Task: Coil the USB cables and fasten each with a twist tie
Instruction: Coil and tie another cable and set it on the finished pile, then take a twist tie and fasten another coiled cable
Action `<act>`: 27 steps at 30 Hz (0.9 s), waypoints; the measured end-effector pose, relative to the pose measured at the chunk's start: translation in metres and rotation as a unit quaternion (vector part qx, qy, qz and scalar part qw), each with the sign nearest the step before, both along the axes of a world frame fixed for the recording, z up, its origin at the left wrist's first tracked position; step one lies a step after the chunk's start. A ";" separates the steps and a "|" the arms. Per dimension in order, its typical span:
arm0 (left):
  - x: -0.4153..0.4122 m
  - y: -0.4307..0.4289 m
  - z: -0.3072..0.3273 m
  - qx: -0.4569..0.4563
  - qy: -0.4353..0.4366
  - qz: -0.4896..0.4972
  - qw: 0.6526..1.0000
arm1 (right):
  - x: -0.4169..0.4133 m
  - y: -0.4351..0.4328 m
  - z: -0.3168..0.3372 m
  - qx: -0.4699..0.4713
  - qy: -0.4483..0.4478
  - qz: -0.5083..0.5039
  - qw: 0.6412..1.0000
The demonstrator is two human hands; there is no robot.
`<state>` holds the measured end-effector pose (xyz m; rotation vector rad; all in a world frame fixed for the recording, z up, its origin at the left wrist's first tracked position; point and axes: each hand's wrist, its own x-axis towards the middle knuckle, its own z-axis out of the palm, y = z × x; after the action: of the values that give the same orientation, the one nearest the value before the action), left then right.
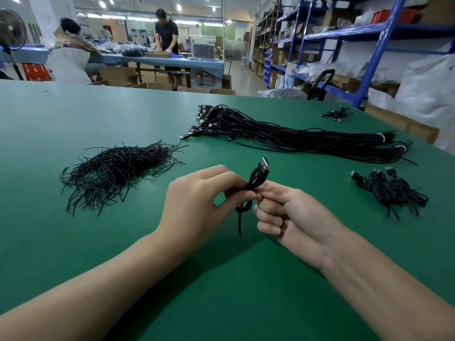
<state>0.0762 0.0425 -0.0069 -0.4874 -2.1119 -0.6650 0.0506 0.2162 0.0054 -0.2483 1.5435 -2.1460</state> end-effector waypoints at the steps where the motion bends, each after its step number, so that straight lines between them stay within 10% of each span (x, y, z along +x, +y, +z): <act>1: 0.000 0.001 0.000 0.004 -0.006 -0.001 1.000 | 0.000 0.001 0.000 0.006 0.003 -0.001 1.000; 9: -0.006 0.000 -0.006 0.316 -0.272 -0.115 0.902 | 0.001 -0.002 -0.010 0.280 0.273 -0.087 0.916; 17: -0.011 -0.002 -0.013 0.318 -0.323 -0.135 0.881 | -0.003 0.003 -0.008 0.305 0.304 -0.098 0.897; 27: -0.014 -0.004 -0.021 0.297 -0.345 -0.144 0.879 | -0.080 0.109 0.017 0.634 0.234 -0.268 0.687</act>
<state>0.0626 0.0382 -0.0283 -0.2209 -2.3075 -1.8097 -0.0291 0.3252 0.0227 0.1975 3.2864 -0.7648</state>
